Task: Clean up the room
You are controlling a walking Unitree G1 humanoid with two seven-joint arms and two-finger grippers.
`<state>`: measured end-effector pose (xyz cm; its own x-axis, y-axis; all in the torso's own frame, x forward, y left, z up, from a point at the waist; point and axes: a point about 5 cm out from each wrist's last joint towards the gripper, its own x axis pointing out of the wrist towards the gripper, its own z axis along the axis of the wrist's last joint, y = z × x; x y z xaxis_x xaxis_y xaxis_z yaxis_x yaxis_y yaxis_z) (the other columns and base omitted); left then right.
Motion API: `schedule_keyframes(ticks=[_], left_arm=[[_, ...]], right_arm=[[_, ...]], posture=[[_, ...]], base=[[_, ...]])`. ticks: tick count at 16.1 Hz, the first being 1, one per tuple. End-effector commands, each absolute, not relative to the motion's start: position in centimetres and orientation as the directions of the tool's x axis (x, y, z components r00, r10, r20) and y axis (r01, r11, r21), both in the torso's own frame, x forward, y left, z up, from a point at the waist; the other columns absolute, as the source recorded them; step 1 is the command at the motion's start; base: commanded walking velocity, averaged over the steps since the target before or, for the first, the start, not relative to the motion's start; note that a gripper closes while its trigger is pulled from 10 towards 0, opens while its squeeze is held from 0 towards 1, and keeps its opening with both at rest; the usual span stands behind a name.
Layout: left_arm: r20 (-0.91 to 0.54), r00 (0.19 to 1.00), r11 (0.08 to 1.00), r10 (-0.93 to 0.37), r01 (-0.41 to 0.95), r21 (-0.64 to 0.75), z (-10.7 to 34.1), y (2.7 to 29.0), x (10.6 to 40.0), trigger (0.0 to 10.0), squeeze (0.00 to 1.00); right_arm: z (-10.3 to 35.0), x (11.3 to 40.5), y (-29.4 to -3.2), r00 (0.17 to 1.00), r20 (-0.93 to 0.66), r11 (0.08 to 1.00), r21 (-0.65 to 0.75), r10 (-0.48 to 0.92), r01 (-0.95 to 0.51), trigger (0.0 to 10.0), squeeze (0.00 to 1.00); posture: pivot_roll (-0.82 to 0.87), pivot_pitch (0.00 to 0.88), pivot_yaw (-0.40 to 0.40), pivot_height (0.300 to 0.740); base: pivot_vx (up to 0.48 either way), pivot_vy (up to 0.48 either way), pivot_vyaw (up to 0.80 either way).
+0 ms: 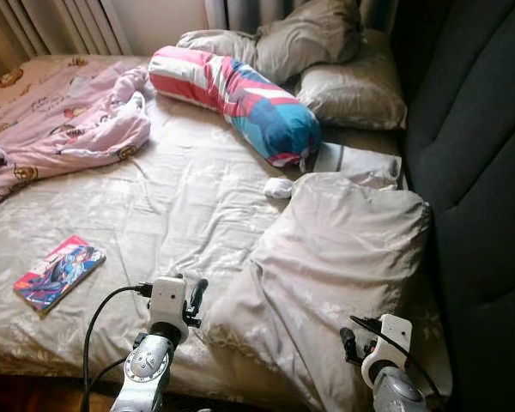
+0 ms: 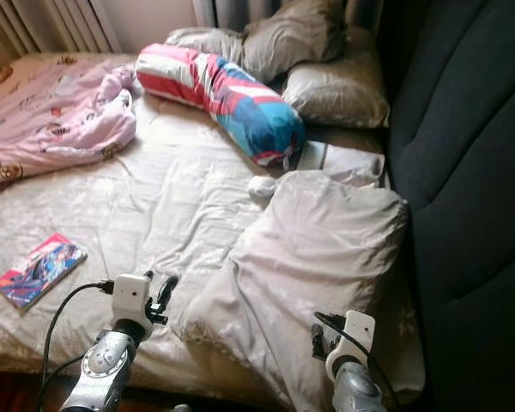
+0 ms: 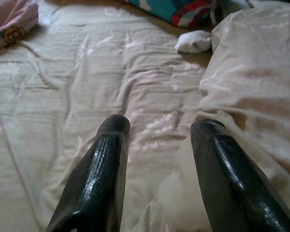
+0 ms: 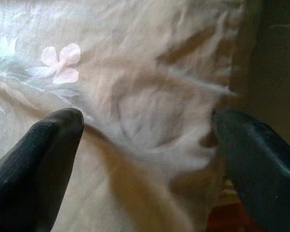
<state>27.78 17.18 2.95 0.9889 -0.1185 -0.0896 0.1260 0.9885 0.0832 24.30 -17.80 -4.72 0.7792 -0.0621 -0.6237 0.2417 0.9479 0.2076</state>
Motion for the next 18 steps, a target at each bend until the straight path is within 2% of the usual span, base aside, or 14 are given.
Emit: schedule_keyframes(ticks=[1, 4, 9, 11, 12, 13, 14, 18], left_arm=[[-0.109, 0.988, 0.989, -0.111, 0.12, 0.086, 2.6, 17.4, 27.2, 10.0, 0.0], [-0.133, 0.986, 0.991, -0.096, 0.108, 0.084, 2.0, 17.9, 26.1, 10.0, 0.0], [-0.133, 0.986, 0.988, -0.098, 0.112, 0.104, 2.6, 18.4, 26.2, 10.0, 0.0], [-0.135, 0.985, 0.987, -0.103, 0.118, 0.109, 2.7, 18.5, 26.0, 10.0, 0.0], [-0.136, 0.985, 0.986, -0.107, 0.123, 0.11, 2.7, 18.5, 25.9, 10.0, 0.0], [-0.139, 0.984, 0.984, -0.115, 0.132, 0.118, 2.7, 18.5, 25.8, 10.0, 0.0], [-0.137, 0.984, 0.983, -0.117, 0.134, 0.124, 2.8, 18.5, 25.8, 10.0, 0.0], [-0.151, 0.98, 0.979, -0.126, 0.148, 0.14, 2.9, 18.9, 25.3, 10.0, 0.0]], right_arm=[[-5.3, 23.6, -17.5, 0.762, -0.646, 0.942, 0.225, -0.048, 0.249, 10.0, 0.0], [-6.1, 22.3, -18.1, 0.726, -0.68, 0.929, 0.195, -0.102, 0.314, 10.0, 0.0], [-7.3, 20.6, -16.8, 0.679, -0.733, 0.937, 0.213, -0.034, 0.277, 10.0, 0.0], [-7.4, 20.4, -16.2, 0.685, -0.729, 0.925, 0.259, -0.002, 0.279, 10.0, 0.0], [-7.4, 20.3, -16.1, 0.685, -0.728, 0.926, 0.264, 0.006, 0.272, 8.7, 0.0], [-7.4, 20.4, -16.0, 0.689, -0.725, 0.931, 0.266, 0.023, 0.25, 1.3, 0.0], [-7.4, 20.3, -15.9, 0.686, -0.727, 0.941, 0.25, 0.026, 0.229, 0.0, 0.0], [-7.9, 19.5, -15.9, 0.665, -0.746, 0.942, 0.247, 0.035, 0.227, 0.0, 0.0]], posture=[[0.1, 0.235, 0.01, 0.74], [0.11, 0.244, 0.01, 0.74], [0.12, 0.271, 0.032, 0.74], [0.12, 0.28, 0.045, 0.74], [0.12, 0.28, 0.047, 0.74], [0.13, 0.277, 0.05, 0.74], [0.13, 0.28, 0.054, 0.74], [0.13, 0.275, 0.074, 0.74]], base=[[0.0, 0.0, 0.0], [0.0, 0.0, 0.0], [0.0, 0.0, 0.0], [0.0, 0.0, 0.0], [0.0, 0.0, 0.0], [0.0, 0.0, 0.0], [0.0, 0.0, 0.0], [0.0, 0.0, 0.0]])
